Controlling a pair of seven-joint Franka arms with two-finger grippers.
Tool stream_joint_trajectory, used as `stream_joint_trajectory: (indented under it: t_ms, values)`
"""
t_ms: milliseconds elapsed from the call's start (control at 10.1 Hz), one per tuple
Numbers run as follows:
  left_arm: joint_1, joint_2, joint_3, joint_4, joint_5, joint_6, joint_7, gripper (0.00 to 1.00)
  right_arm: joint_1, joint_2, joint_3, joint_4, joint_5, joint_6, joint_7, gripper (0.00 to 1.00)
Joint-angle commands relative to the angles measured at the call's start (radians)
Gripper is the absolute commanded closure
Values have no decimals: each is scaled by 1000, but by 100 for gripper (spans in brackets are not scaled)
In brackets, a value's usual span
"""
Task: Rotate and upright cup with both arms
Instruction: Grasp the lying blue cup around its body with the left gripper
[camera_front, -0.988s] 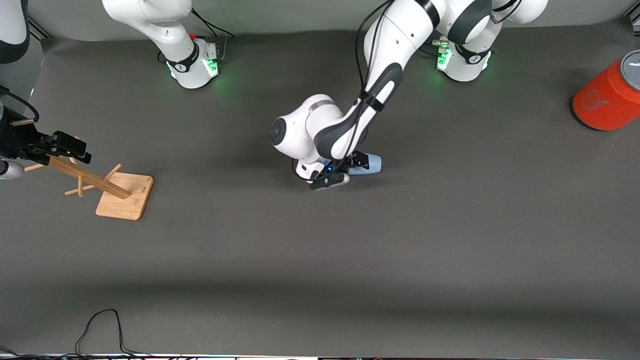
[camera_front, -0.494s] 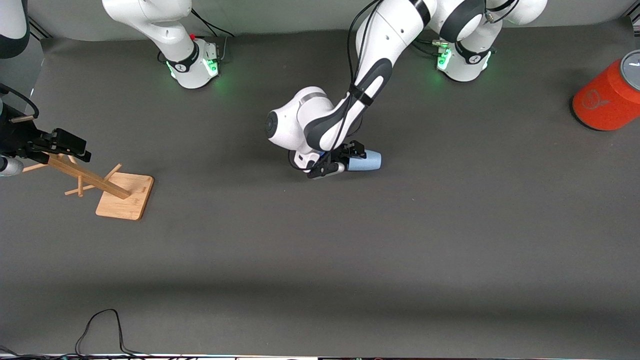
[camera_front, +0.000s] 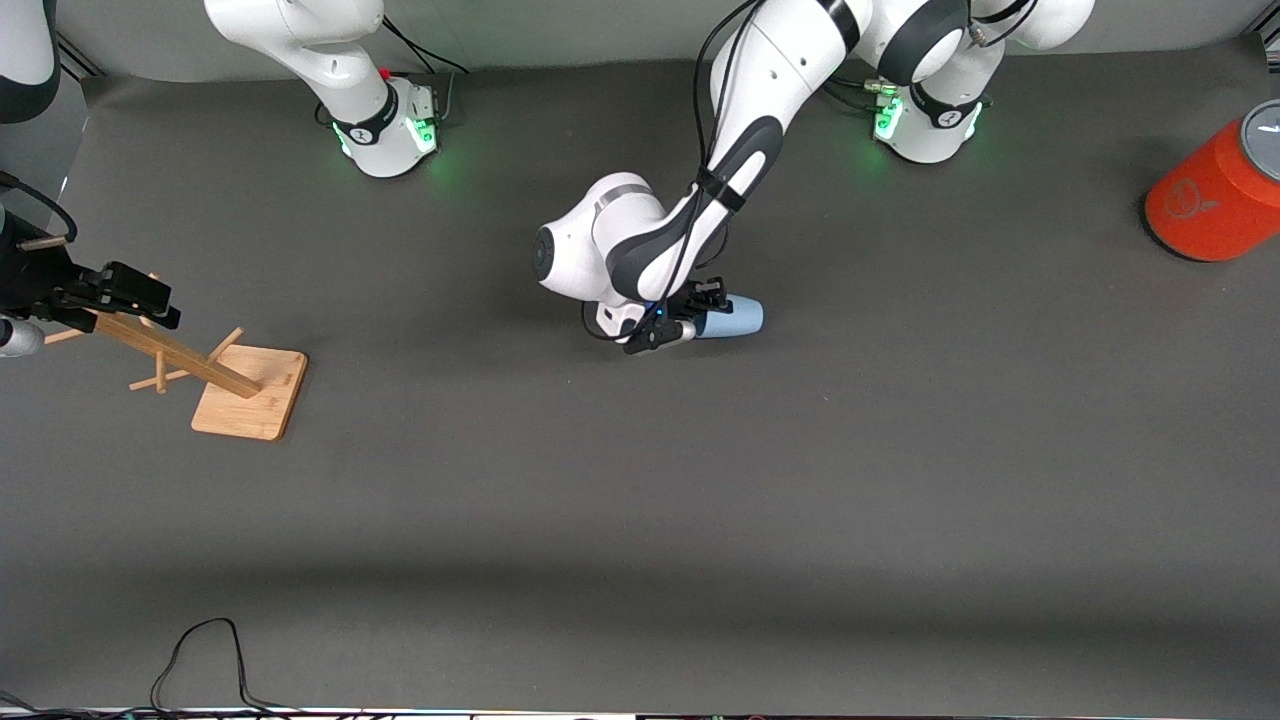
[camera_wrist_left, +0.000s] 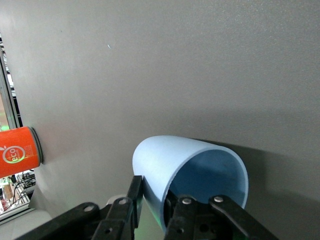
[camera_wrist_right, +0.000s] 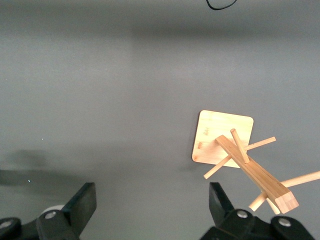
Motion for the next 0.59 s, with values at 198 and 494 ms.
stream_joint_trajectory:
  t_ms: [198, 494]
  values:
    - [9, -29, 9, 118, -67, -48, 92, 100, 5, -7, -4, -9, -14, 18, -23, 0]
    - [73, -76, 0, 140, -215, 57, 190, 100, 7, -7, -1, -9, -14, 18, -22, 0]
